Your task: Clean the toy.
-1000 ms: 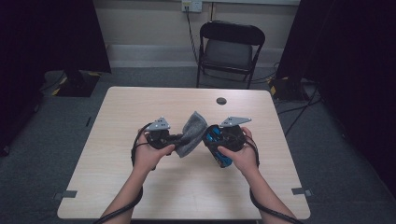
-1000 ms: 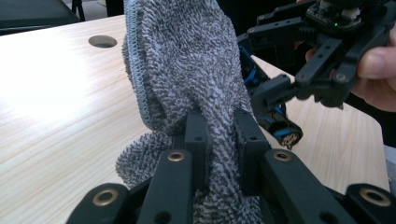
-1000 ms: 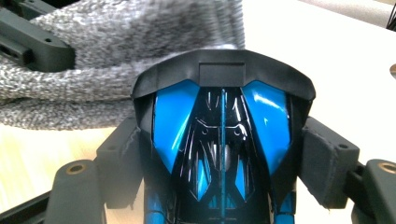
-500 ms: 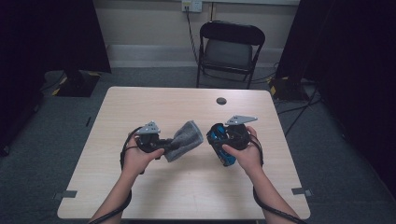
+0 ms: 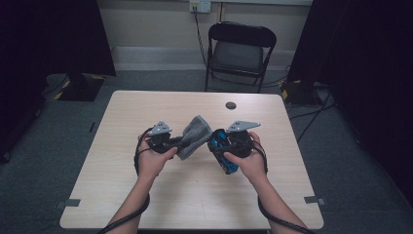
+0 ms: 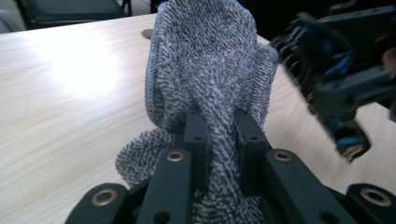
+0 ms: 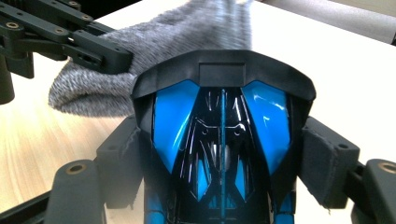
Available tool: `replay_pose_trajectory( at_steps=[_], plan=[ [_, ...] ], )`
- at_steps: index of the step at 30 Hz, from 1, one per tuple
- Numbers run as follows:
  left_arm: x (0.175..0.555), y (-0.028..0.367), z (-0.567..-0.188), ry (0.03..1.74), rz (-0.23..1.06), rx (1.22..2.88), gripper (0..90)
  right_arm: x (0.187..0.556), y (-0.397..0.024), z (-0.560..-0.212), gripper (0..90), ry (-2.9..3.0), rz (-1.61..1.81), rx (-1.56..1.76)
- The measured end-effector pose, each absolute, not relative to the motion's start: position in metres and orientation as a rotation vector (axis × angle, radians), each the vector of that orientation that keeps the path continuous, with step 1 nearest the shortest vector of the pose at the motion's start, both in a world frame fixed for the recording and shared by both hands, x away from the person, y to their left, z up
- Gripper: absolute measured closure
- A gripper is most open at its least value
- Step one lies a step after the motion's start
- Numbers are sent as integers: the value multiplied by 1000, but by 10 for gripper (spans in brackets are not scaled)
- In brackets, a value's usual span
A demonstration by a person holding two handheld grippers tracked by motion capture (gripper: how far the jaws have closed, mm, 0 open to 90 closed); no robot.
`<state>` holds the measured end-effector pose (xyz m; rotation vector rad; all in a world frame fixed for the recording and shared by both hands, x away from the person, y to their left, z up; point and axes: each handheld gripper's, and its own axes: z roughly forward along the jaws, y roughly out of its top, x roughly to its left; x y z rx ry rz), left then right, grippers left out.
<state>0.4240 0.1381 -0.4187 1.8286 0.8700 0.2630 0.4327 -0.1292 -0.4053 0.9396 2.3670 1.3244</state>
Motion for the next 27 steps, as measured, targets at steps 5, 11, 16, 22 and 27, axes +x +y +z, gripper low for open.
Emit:
replay_pose_trajectory(
  at_steps=[5,11,16,22,27],
  plan=[
    [423,123,-420,831,208,1858,784,432,-126,-408,255,2357,1311,942],
    [420,110,-422,789,179,1882,785,432,-128,-407,256,2326,1282,957],
    [418,103,-423,767,168,1914,785,433,-128,-403,256,2319,1272,951],
    [417,98,-427,762,159,1940,785,433,-127,-401,256,2311,1276,960],
    [413,88,-431,722,146,1974,786,434,-123,-398,256,2304,1291,963]
  ],
)
